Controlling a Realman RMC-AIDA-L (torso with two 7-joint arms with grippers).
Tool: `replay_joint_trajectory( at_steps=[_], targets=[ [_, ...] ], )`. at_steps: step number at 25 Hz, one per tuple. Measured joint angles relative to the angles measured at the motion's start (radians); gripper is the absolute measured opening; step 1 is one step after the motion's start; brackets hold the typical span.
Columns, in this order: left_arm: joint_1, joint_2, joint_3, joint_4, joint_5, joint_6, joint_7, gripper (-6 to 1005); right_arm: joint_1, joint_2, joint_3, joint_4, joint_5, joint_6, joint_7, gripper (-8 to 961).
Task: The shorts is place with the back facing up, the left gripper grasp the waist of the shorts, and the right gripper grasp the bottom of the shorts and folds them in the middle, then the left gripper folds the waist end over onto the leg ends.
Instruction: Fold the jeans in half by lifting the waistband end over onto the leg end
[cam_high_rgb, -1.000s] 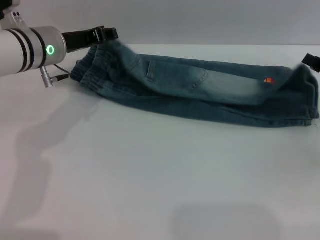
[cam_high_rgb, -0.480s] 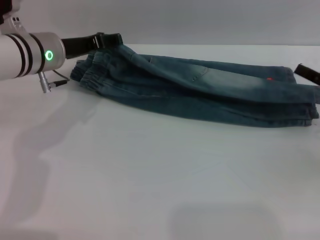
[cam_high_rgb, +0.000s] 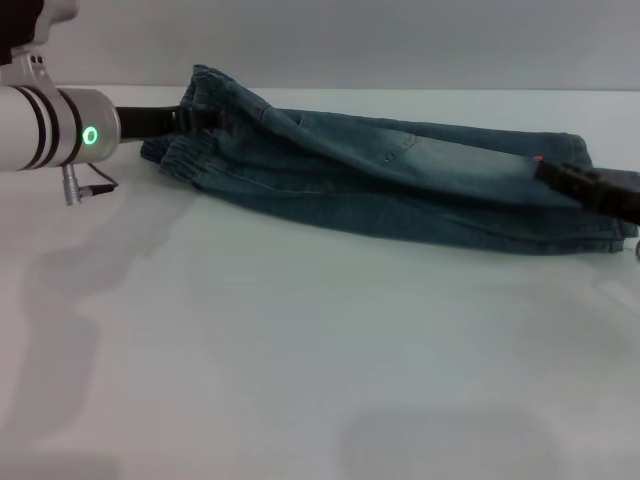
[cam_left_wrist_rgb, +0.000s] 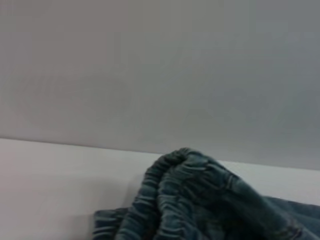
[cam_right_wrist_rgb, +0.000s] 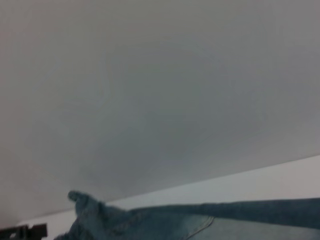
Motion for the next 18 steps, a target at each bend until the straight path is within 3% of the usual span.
replay_joint_trajectory(
  at_steps=[1, 6, 12, 18],
  targets=[
    [-0.001, 0.0, -0.006, 0.001, 0.014, 0.001, 0.0, 853, 0.0, 0.001, -0.005, -0.006, 0.002, 0.005, -0.011, 565],
    [-0.001, 0.0, -0.046, 0.003, 0.075, 0.009, 0.0, 852, 0.002, 0.004, -0.006, -0.033, 0.024, 0.051, -0.036, 320],
    [-0.019, 0.003, -0.063, 0.053, 0.125, 0.056, 0.005, 853, 0.002, 0.005, -0.006, -0.042, 0.033, 0.1, -0.037, 201],
    [-0.075, 0.005, -0.077, 0.161, 0.185, 0.114, 0.009, 853, 0.002, 0.005, -0.007, -0.045, 0.033, 0.13, -0.038, 207]
  ],
)
